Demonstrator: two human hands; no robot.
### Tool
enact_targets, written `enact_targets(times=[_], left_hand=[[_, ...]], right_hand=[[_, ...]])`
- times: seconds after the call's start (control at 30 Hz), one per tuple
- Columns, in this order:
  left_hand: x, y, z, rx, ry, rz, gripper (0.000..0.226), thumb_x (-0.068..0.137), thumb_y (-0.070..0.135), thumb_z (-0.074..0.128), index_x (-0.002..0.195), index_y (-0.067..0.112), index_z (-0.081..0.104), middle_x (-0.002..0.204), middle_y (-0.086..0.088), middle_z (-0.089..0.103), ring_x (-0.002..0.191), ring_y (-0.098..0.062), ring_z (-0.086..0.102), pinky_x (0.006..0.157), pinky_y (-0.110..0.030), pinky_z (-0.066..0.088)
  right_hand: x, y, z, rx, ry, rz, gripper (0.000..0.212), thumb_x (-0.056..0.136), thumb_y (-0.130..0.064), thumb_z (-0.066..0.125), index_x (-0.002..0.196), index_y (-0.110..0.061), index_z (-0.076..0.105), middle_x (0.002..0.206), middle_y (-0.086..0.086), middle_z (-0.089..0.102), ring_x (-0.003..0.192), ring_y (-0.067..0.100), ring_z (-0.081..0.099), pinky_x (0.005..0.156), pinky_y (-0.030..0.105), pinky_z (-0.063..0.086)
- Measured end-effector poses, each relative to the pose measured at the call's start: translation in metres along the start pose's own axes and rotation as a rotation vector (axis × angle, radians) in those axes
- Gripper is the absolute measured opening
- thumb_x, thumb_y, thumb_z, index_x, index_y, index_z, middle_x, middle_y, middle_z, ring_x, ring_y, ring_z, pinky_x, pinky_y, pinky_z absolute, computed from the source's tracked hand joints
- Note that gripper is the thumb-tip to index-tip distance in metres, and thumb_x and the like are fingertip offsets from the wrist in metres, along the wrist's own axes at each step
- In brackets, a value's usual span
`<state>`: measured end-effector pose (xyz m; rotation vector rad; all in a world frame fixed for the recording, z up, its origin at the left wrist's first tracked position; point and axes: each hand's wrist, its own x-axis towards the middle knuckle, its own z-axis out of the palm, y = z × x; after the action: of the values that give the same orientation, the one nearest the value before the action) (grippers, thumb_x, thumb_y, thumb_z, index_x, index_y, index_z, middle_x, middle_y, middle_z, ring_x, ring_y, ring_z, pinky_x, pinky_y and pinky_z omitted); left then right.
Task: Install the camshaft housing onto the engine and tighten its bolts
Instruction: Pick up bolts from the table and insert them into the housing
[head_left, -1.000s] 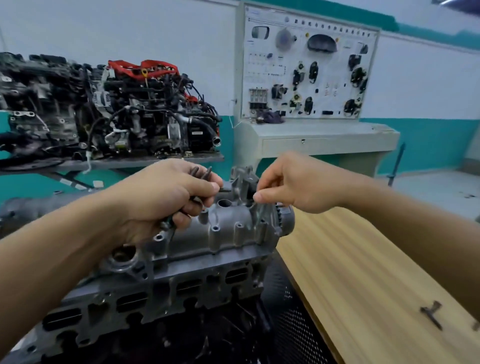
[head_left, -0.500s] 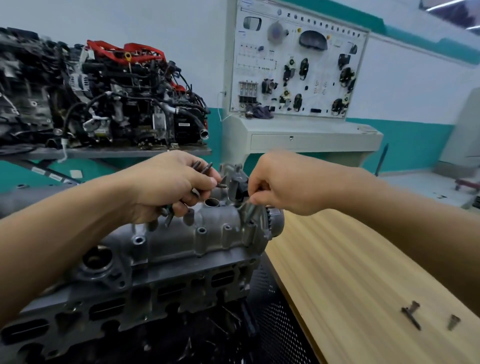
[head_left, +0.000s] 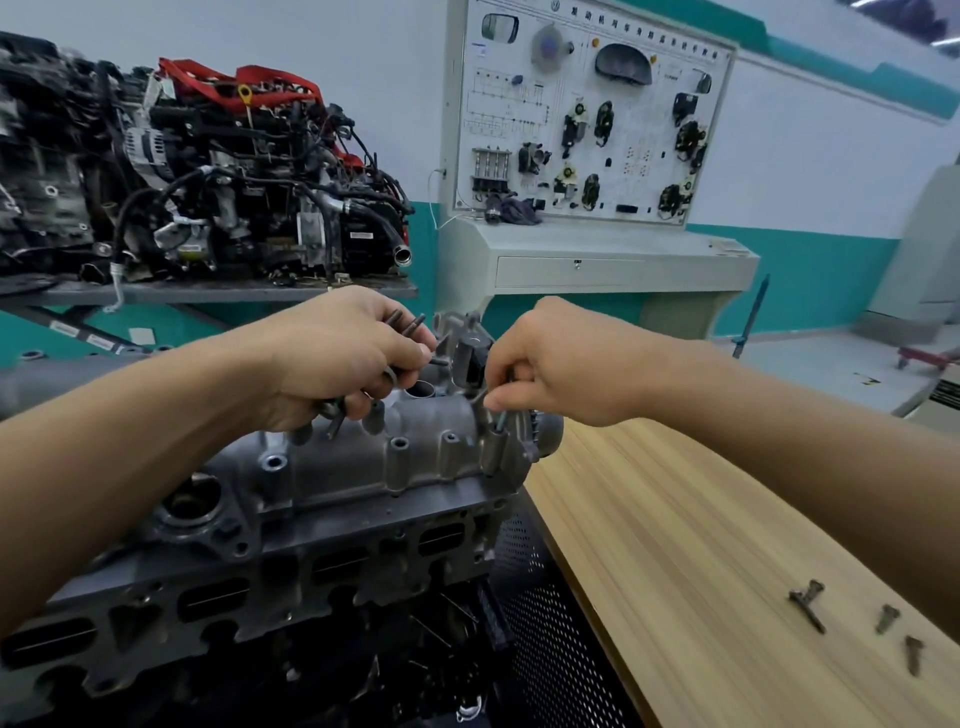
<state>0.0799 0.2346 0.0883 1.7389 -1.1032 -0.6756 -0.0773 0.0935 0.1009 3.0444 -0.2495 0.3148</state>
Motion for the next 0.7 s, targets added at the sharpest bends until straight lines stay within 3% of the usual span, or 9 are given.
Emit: enact_targets(times=[0.1,0.17,0.23,0.33,0.4,0.53,0.6,0.7], left_hand=[[0.002,0.002,0.0,0.009,0.004,0.004,0.012,0.099,0.002,0.053,0.095,0.009,0.062,0.061,-0.004,0.052,0.041,-0.007,0.035,0.033,-0.018,0.025],[0.004,0.003,-0.001,0.008,0.004,-0.002,0.011,0.099,0.002,0.053,0.096,0.008,0.062,0.061,-0.005,0.052,0.041,-0.007,0.036,0.033,-0.018,0.025],[0.007,0.004,-0.002,0.035,0.011,-0.013,0.011,0.099,0.003,0.054,0.094,0.009,0.062,0.058,-0.004,0.053,0.04,-0.007,0.037,0.033,-0.018,0.027],[0.012,0.0,0.001,0.159,0.039,-0.028,0.01,0.098,0.005,0.056,0.093,0.008,0.064,0.058,-0.003,0.054,0.039,-0.008,0.038,0.033,-0.02,0.029],[0.015,-0.004,0.003,0.268,0.055,-0.025,0.01,0.096,0.006,0.057,0.097,0.008,0.066,0.056,-0.002,0.056,0.039,-0.01,0.042,0.036,-0.021,0.031],[0.019,-0.007,0.002,0.362,0.062,-0.043,0.013,0.092,0.007,0.058,0.101,0.003,0.067,0.049,0.001,0.055,0.048,-0.023,0.054,0.043,-0.023,0.035],[0.019,-0.005,0.001,0.386,0.04,-0.051,0.016,0.09,0.005,0.058,0.102,-0.001,0.067,0.055,-0.003,0.054,0.05,-0.024,0.055,0.04,-0.021,0.034],[0.016,0.001,0.002,0.428,-0.019,-0.055,0.016,0.088,0.005,0.058,0.1,-0.002,0.067,0.057,-0.002,0.052,0.049,-0.022,0.049,0.039,-0.02,0.031]], right_hand=[[-0.008,0.002,0.015,0.024,0.115,0.003,0.026,0.089,-0.044,0.07,0.09,-0.018,0.071,0.055,-0.015,0.054,0.056,0.001,0.053,0.061,0.03,0.05],[-0.012,0.005,0.025,0.08,0.301,0.04,0.029,0.088,-0.049,0.068,0.088,-0.019,0.069,0.061,-0.012,0.057,0.058,0.004,0.053,0.061,0.033,0.051],[-0.012,0.006,0.032,0.119,0.458,0.114,0.033,0.088,-0.052,0.066,0.099,-0.022,0.069,0.077,-0.011,0.059,0.069,0.008,0.054,0.066,0.031,0.049],[-0.005,0.007,0.04,0.086,0.334,0.279,0.051,0.089,-0.066,0.054,0.127,-0.032,0.059,0.098,-0.009,0.058,0.088,0.014,0.057,0.076,0.035,0.051],[0.002,0.005,0.046,0.066,0.249,0.337,0.052,0.091,-0.068,0.047,0.126,-0.031,0.055,0.098,-0.002,0.064,0.086,0.023,0.061,0.075,0.039,0.054],[0.011,-0.005,0.054,-0.043,0.333,0.281,0.034,0.093,-0.048,0.054,0.111,-0.02,0.053,0.086,0.003,0.059,0.072,0.027,0.058,0.059,0.036,0.048],[0.013,-0.008,0.053,0.029,0.344,0.262,0.021,0.09,-0.028,0.059,0.109,-0.018,0.057,0.085,0.004,0.061,0.071,0.027,0.06,0.059,0.036,0.05],[0.013,-0.007,0.049,0.099,0.328,0.27,0.011,0.087,-0.017,0.06,0.098,-0.018,0.063,0.081,0.003,0.064,0.069,0.024,0.06,0.058,0.034,0.048]])
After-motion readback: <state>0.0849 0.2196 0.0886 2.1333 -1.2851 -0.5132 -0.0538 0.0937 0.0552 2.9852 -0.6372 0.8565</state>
